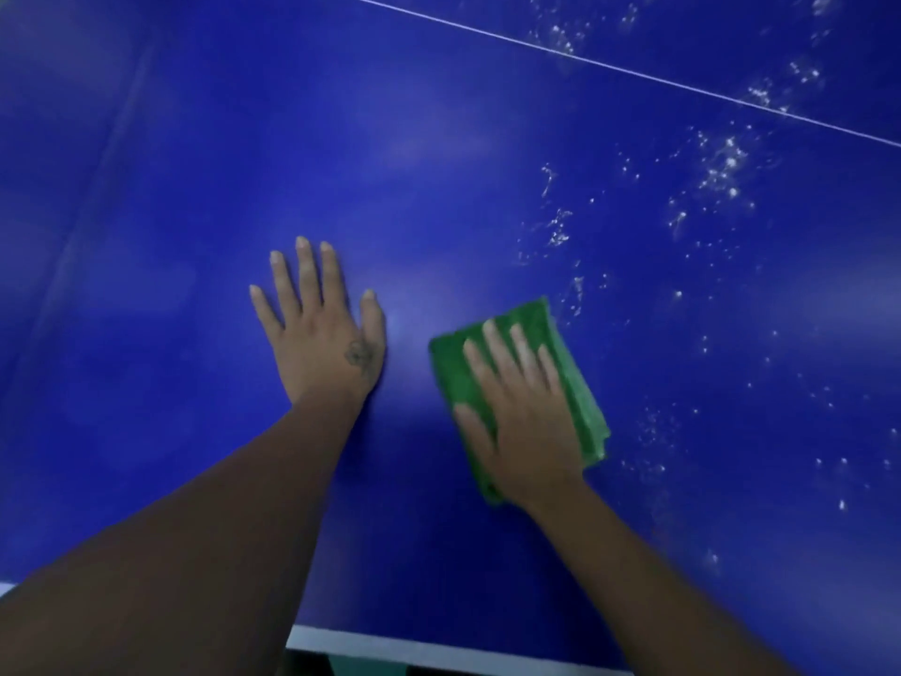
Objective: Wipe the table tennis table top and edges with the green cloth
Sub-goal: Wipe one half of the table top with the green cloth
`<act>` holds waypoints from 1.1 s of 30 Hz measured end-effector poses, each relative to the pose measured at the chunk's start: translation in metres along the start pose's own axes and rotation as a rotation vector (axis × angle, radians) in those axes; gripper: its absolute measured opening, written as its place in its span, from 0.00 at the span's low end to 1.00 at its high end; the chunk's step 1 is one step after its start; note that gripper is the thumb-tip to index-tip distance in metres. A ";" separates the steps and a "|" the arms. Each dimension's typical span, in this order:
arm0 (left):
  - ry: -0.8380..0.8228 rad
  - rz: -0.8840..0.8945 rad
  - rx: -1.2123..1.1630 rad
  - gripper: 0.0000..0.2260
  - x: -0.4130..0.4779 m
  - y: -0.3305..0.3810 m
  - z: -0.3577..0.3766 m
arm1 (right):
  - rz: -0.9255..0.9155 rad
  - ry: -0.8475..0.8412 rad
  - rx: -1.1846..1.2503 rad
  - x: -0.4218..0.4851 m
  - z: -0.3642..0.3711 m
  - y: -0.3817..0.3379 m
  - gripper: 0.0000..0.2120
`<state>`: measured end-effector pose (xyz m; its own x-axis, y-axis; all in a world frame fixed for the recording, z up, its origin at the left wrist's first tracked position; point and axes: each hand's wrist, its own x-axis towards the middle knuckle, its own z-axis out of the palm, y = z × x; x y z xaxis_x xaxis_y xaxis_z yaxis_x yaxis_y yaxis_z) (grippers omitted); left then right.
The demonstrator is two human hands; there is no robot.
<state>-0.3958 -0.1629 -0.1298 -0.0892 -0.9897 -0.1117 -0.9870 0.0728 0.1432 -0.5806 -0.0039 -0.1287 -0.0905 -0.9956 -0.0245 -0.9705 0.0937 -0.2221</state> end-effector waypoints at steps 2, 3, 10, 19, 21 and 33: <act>0.043 -0.028 0.008 0.34 0.006 0.002 0.008 | -0.103 -0.013 0.059 -0.026 0.004 0.000 0.31; 0.055 -0.038 0.000 0.34 0.005 0.002 0.010 | -0.125 -0.017 0.080 -0.032 0.004 0.000 0.31; 0.131 -0.043 -0.039 0.34 0.007 0.003 0.013 | -0.083 0.001 0.050 0.080 -0.006 0.020 0.32; 0.177 -0.037 -0.053 0.34 0.008 0.003 0.014 | 0.210 0.027 -0.035 0.221 -0.009 -0.009 0.33; 0.189 -0.036 -0.054 0.34 0.008 0.003 0.015 | 0.066 0.002 -0.034 0.220 -0.007 -0.024 0.33; 0.205 -0.030 -0.088 0.33 0.008 0.001 0.017 | 0.513 0.030 -0.011 0.269 -0.054 0.138 0.35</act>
<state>-0.3998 -0.1684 -0.1471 -0.0220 -0.9963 0.0834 -0.9725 0.0407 0.2292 -0.7508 -0.2592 -0.1135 -0.5616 -0.8214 -0.0996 -0.8019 0.5699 -0.1791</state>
